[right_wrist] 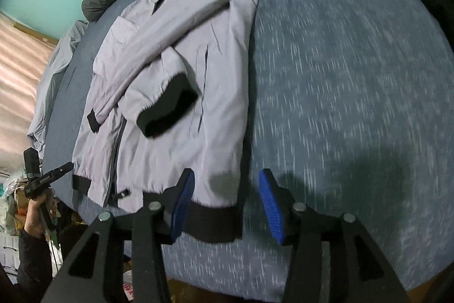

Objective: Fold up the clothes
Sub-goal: 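Grasp the black jacket hem with both grippers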

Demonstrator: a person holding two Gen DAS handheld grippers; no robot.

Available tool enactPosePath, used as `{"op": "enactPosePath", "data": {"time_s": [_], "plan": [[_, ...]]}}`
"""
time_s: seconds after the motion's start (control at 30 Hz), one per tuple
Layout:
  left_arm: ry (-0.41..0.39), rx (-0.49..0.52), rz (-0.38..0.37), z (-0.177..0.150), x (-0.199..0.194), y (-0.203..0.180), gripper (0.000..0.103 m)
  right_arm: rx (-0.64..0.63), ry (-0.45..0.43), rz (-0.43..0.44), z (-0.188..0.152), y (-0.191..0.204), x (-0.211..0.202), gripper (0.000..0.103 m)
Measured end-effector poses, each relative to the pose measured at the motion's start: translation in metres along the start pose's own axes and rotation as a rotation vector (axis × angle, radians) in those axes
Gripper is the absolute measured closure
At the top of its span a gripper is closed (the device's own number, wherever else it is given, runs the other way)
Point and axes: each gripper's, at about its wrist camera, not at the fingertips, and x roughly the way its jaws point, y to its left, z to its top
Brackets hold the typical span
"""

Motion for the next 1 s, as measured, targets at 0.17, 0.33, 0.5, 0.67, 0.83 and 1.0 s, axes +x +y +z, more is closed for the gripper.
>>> {"op": "enactPosePath", "data": {"time_s": [0.17,0.33,0.5,0.67,0.83,1.0], "plan": [[0.029,-0.02,-0.027,-0.014,0.005,0.002,0.046,0.051,0.013,0.052,-0.011,-0.004,0.006,0.049],[0.037,-0.026,-0.042,-0.022,0.006,0.0,0.046,0.048,0.062,0.035,-0.016,0.001,0.023,0.047],[0.033,-0.036,-0.055,-0.023,0.009,0.003,0.046,0.049,0.074,0.023,-0.016,0.005,0.033,0.047],[0.028,-0.046,-0.064,-0.023,0.013,0.005,0.047,0.057,0.068,0.031,-0.014,0.008,0.037,0.047],[0.036,-0.063,-0.084,-0.024,0.017,0.011,0.05,0.039,0.075,0.022,-0.016,0.014,0.045,0.049],[0.04,-0.064,-0.099,-0.025,0.013,0.013,0.068,0.036,0.066,0.03,-0.017,0.018,0.048,0.077]]}}
